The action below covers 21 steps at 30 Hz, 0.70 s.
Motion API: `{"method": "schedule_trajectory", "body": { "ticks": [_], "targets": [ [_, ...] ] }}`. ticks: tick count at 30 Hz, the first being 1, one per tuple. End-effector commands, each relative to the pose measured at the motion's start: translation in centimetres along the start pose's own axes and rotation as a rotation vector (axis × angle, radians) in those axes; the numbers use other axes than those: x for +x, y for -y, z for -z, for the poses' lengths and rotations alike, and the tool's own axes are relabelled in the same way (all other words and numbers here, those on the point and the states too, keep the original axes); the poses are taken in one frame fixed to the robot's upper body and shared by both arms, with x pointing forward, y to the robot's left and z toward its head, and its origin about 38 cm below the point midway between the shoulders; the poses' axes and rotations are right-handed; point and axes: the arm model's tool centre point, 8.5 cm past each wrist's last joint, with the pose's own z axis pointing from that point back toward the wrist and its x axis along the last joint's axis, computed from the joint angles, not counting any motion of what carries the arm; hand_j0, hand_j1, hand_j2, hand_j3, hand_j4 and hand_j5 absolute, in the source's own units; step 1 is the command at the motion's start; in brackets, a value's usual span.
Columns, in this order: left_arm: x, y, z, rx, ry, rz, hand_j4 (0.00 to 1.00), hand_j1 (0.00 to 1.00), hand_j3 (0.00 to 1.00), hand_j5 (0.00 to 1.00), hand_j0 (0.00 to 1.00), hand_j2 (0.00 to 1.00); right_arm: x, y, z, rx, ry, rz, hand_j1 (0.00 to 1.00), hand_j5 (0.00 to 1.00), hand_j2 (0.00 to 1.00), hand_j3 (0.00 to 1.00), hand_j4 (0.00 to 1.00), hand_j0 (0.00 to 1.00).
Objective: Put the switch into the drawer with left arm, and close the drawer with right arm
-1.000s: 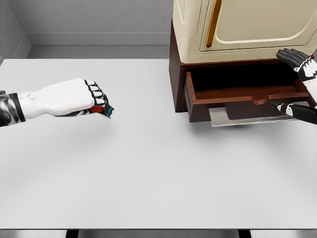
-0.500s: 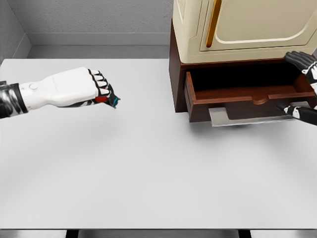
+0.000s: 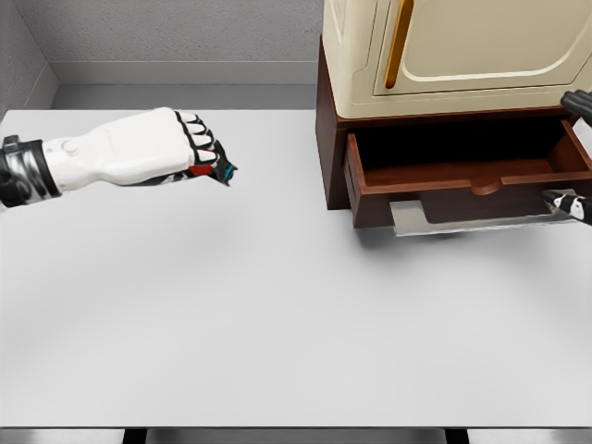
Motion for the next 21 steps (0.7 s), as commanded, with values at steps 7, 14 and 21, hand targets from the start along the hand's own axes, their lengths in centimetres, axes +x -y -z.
{"method": "schedule_trajectory", "body": {
  "ticks": [7,14,21],
  "targets": [
    [0.4,-0.8,1.4,0.030,0.031,0.004,0.53,0.53,0.53,0.53,0.53,0.53,0.0,0.2,0.0,-0.009,-0.001,0.002,1.00,1.00,1.00,1.00,1.00,1.00],
    [0.6,-1.7,2.3,0.041,0.052,0.023,0.53,0.53,0.53,0.53,0.53,0.53,0.0,0.2,0.0,-0.010,-0.001,0.003,1.00,1.00,1.00,1.00,1.00,1.00],
    [0.7,-2.7,3.1,0.066,0.066,0.040,0.53,0.53,0.53,0.53,0.53,0.53,0.0,0.1,0.0,-0.008,-0.002,0.005,1.00,1.00,1.00,1.00,1.00,1.00]
  ]
}}
